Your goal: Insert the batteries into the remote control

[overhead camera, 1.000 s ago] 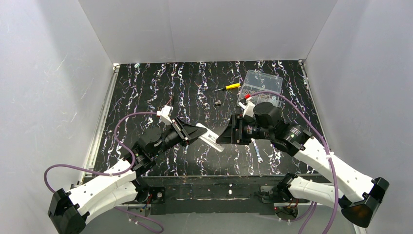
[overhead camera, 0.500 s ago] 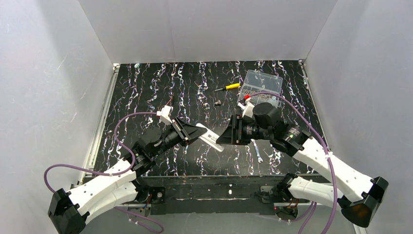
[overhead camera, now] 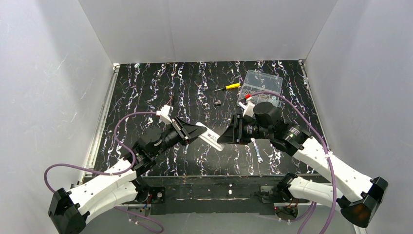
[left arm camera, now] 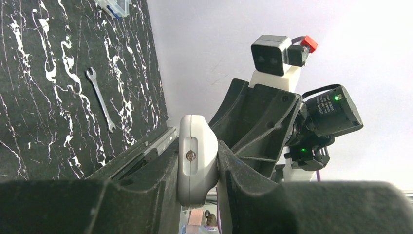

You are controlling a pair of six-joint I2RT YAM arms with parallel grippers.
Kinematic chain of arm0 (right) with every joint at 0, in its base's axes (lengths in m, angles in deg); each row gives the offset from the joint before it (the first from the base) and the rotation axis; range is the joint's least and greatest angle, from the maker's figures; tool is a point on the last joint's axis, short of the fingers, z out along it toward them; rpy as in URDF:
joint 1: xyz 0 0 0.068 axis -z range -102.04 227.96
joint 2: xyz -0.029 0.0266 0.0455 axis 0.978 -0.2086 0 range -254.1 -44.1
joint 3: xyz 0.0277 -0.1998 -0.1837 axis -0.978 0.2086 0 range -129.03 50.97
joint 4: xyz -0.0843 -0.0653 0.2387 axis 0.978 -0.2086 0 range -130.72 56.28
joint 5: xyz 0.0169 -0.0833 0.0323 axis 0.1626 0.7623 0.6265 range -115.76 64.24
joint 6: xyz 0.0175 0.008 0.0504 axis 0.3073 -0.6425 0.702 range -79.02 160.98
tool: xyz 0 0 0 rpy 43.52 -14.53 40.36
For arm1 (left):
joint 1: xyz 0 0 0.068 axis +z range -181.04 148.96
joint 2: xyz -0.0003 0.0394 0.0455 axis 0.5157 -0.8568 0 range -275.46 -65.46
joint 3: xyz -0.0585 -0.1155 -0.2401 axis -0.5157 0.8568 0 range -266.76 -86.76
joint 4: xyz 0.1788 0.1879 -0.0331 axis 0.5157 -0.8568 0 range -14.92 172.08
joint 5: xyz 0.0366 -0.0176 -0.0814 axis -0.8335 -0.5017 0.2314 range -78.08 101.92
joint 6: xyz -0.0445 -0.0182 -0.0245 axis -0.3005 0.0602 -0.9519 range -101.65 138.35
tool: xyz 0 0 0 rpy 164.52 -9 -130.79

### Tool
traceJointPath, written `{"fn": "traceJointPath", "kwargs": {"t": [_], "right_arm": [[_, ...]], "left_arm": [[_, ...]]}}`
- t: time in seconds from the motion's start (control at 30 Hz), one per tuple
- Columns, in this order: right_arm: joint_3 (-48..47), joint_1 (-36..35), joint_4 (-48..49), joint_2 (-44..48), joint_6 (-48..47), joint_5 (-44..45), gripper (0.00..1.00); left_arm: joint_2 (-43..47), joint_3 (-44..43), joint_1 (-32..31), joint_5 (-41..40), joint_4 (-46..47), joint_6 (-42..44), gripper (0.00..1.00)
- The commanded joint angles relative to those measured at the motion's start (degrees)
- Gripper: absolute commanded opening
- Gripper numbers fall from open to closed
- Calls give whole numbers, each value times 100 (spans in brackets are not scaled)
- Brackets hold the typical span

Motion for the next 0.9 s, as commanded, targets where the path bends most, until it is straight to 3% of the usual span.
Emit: {"fn": "traceJointPath", "kwargs": {"t": [0.0,0.13,0.3,0.33,0.43,0.5,0.6,0.87], "right_arm": [[26,-34,313,-65,-44,-127,32],[0,-28,314,-100,-42,-127,22],[-37,-28,279,-70,-51,-60,19],[-44,-31,278,-49,-58,-37,24],[-47,-28,283,71,-55,75,52],[-60,-29,300,158,-50,136,63],[-94,-20,305,287,-71,231,70],[210,15,767,806,503,531,78]], "left_arm": [[-9,-107,-21,38,667,-50,0],[-15,-108,-25,47,703,-46,0],[8,-67,-17,14,710,-38,0],[16,-65,-18,10,719,-37,0],[21,-55,-23,9,703,-29,0],[17,-47,-17,1,707,-28,0],[17,-30,-21,0,719,-28,0],[-58,73,-18,-347,1251,42,0]]}}
